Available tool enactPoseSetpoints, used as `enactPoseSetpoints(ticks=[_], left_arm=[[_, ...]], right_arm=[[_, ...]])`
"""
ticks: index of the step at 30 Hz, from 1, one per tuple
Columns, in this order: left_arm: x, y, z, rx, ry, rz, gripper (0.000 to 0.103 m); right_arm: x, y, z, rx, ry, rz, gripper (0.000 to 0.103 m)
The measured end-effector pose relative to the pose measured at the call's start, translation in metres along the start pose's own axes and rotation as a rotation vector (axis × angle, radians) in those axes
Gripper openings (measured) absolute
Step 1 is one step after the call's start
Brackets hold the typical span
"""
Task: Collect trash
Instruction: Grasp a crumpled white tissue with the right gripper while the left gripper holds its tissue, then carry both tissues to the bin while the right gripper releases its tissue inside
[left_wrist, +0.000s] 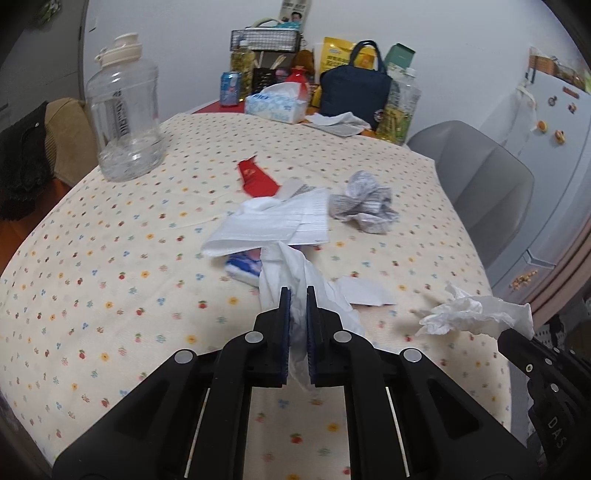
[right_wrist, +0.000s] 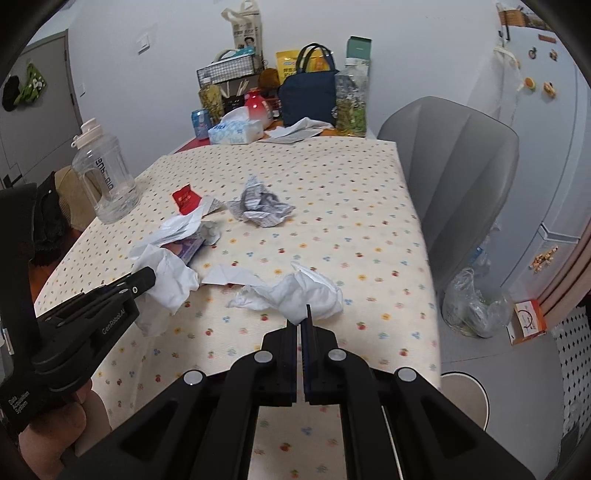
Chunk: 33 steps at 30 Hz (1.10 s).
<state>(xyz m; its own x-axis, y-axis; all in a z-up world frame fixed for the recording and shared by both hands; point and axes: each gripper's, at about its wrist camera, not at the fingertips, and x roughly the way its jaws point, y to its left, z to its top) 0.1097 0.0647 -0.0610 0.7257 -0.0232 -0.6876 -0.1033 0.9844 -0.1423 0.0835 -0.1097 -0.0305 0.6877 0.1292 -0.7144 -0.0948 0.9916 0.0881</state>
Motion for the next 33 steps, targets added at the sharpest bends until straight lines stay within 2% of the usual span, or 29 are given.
enactPoseSetpoints(ticks=[7, 18, 33], left_arm=[[-0.014, -0.036, 0.000, 0.053, -0.026, -0.032, 0.008], [-0.014, -0.108, -0.009, 0.168, -0.016, -0.111, 0.008], [-0.009, -0.201, -0.029, 0.319, 0.010, -0.184, 0.008]], right_arm=[[-0.020, -0.033, -0.010, 0.050, -0.022, -0.024, 0.003], [-0.050, -0.089, -0.024, 0.146, -0.058, -0.099, 0.003], [-0.059, -0.175, -0.052, 0.294, -0.049, -0.190, 0.003]])
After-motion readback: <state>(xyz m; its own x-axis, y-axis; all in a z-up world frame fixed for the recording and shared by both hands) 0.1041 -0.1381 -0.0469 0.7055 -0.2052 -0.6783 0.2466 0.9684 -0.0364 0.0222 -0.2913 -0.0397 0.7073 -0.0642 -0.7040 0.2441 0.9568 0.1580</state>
